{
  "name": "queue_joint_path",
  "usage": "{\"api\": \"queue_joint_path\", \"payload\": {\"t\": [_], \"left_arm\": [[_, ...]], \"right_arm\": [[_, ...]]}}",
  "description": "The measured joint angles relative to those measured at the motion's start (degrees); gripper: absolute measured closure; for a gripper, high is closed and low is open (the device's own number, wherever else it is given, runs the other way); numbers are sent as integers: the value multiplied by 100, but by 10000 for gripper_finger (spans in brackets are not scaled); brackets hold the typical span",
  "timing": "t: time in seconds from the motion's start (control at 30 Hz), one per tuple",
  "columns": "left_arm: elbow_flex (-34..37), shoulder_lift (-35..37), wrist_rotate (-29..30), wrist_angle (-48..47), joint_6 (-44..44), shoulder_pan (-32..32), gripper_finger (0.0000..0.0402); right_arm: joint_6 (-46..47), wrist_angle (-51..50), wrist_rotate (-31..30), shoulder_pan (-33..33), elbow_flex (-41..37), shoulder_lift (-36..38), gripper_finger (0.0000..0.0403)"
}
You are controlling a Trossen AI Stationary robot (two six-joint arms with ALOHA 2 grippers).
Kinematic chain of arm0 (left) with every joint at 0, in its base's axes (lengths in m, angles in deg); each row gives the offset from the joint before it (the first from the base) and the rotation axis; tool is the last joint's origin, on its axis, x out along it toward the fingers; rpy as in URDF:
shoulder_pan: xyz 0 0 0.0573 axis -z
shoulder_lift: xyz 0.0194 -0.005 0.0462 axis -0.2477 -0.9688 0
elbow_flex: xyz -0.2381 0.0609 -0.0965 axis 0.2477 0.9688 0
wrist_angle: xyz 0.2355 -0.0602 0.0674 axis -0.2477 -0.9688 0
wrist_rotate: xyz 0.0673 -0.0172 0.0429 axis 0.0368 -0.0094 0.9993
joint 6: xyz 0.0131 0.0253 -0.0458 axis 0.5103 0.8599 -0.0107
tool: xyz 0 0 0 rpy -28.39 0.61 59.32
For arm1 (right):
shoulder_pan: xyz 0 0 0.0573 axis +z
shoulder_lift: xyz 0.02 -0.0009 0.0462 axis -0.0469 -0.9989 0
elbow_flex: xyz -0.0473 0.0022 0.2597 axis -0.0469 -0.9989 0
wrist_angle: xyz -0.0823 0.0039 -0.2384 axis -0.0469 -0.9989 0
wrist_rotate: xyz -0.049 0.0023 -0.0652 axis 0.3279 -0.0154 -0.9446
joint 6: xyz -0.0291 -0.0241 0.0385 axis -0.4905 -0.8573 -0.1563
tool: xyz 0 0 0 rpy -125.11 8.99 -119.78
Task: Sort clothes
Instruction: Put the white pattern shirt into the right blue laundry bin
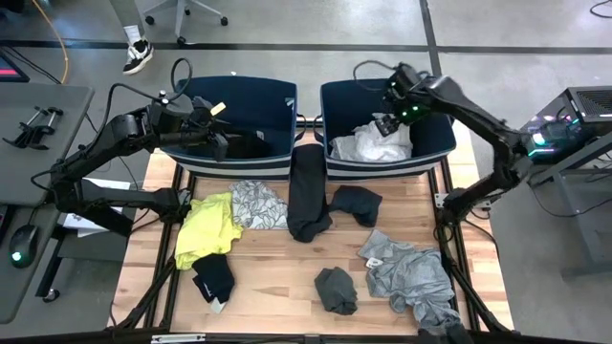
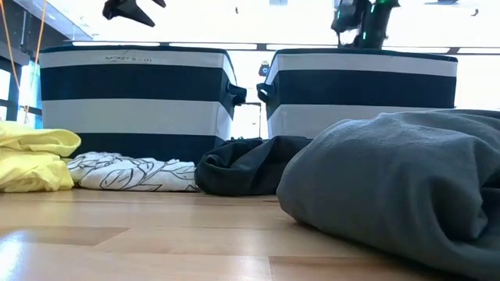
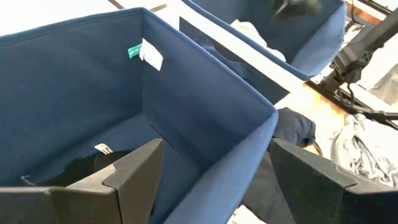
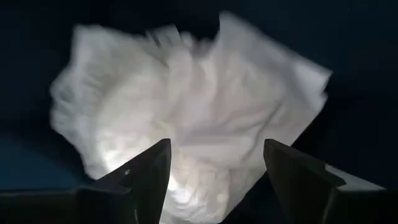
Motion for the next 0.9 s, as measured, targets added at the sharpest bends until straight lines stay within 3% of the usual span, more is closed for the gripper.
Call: {"api": "queue_joint_path", "payload": {"t": [0.2,0.43,0.63,0.77,0.9], "left_arm": [[0,0,15,0,-207,0,120],[0,0,154,143,-138,0,120],[0,-2,-86,297,199,4,120],[0,-2,-992,108,927,313,122],[0,-117,-1805,-828,1861,1190,132]], "right_arm": [[-371,603,43,882,277,929,158],[-889,1179,979,2745,-263,1899,158],[699,1580,907,4553,-1054,2084,158],[1866,2259,747,5296,-1814,2006,158],[2890,2958,308,5656,-2414,1951,158]]}}
